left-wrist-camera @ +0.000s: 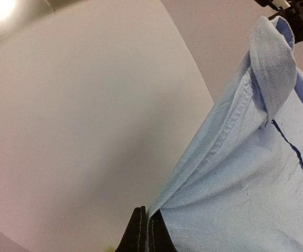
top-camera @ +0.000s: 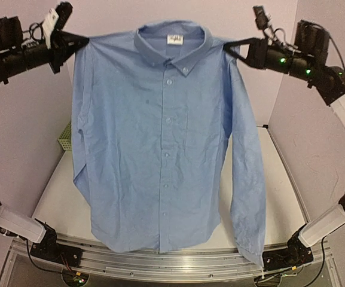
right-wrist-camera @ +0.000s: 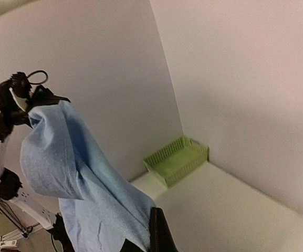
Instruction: Pin the brooch onto the clothing
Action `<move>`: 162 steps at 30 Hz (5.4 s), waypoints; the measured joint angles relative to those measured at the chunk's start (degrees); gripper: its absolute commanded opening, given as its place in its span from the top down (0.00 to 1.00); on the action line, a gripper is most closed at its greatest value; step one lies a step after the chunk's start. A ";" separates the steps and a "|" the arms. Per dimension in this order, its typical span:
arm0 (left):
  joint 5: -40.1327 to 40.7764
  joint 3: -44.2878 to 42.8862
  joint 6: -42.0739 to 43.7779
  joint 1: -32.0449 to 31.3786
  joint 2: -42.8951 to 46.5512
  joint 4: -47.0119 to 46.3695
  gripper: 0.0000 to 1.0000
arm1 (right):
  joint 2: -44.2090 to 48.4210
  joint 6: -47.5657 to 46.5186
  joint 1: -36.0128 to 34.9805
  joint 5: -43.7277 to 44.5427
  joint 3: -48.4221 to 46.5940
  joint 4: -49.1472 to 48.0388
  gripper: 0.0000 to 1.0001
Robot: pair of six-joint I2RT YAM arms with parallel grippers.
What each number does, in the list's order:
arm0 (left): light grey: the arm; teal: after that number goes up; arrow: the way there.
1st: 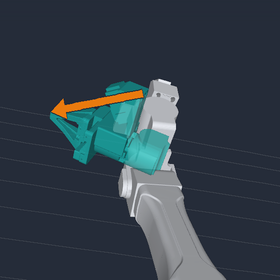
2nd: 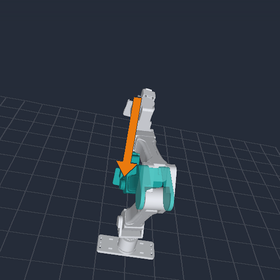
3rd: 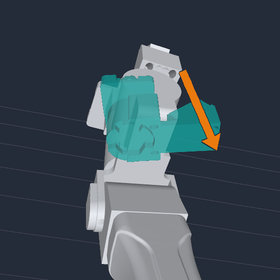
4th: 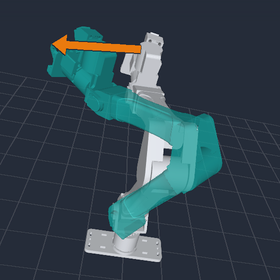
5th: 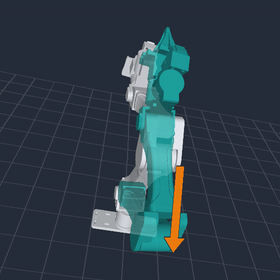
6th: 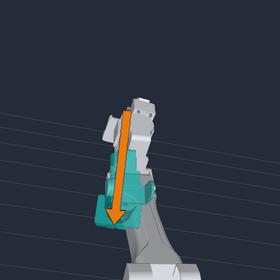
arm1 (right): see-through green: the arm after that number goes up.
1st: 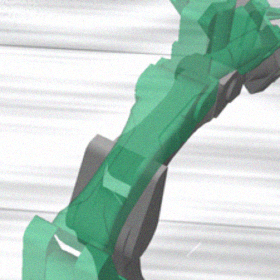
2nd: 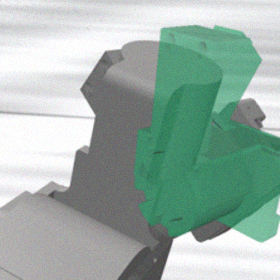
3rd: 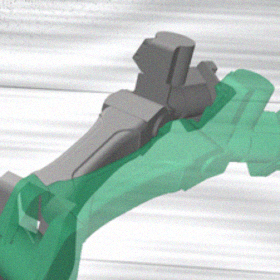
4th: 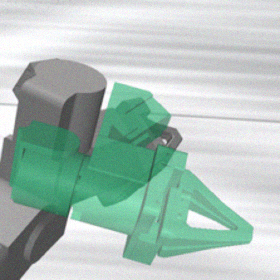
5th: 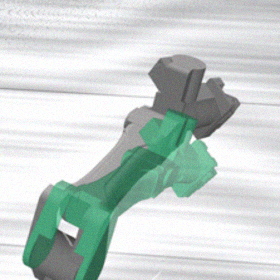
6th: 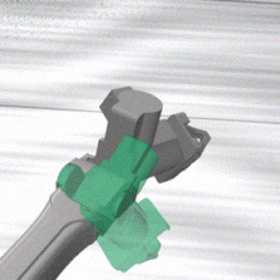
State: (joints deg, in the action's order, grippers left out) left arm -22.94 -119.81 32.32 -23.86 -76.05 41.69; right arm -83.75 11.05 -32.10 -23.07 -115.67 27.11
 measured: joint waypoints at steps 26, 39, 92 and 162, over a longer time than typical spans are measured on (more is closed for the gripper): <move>11.25 8.44 -0.77 6.96 -54.12 -17.84 1.00 | -66.31 4.44 13.56 6.47 -18.21 -9.97 1.00; 13.91 -1.69 -3.76 6.96 -64.61 -22.36 0.62 | -71.10 10.00 13.77 16.82 -19.81 -23.81 0.53; 12.77 65.18 3.04 -18.53 -24.87 -22.88 0.75 | -5.74 28.94 -3.95 24.71 50.55 12.05 1.00; 11.50 87.26 15.94 -21.22 -5.48 -27.47 0.49 | -5.91 32.96 13.40 32.43 70.80 16.12 0.43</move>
State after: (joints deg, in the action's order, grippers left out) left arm -11.43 -32.55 48.26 -45.08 -81.53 14.22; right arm -89.65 44.01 -18.70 9.36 -44.86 43.24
